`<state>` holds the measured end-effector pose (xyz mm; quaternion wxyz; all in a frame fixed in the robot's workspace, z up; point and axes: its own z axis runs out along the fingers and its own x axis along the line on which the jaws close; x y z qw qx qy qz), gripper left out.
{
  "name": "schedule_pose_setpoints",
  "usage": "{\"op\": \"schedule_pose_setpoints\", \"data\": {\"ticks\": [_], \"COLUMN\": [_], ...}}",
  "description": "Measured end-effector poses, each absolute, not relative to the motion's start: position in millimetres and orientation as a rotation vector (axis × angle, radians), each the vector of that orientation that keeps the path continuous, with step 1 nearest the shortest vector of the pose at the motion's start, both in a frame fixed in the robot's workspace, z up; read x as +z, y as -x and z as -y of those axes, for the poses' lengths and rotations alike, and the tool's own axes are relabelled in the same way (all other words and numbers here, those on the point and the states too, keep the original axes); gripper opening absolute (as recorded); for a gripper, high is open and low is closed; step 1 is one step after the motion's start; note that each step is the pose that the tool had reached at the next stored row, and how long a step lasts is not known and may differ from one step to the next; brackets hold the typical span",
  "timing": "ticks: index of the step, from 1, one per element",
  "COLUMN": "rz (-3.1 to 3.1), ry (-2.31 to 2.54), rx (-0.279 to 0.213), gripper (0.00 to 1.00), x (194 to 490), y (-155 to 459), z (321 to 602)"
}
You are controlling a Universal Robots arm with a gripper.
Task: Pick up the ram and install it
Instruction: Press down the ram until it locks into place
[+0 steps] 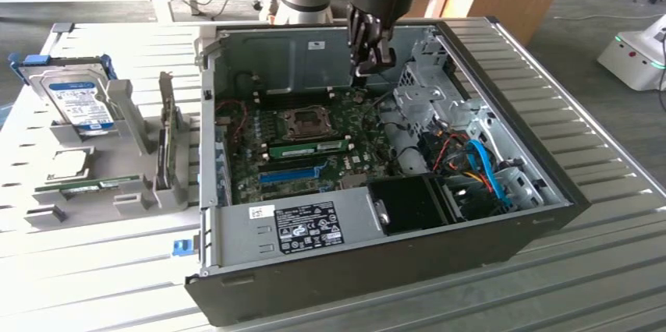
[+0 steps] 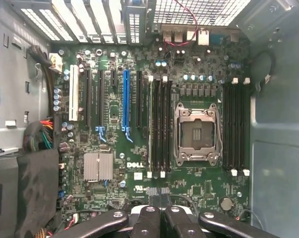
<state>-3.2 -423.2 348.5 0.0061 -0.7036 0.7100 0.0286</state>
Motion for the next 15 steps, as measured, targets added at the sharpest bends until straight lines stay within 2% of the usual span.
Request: {"op": "schedule_pose_setpoints", "data": {"ticks": [15], "rz": [-2.222], "ry": [2.202], "rx": [0.090], "gripper": [0.11], "x": [329.1], "y": [3.2], "z": [423.2]}}
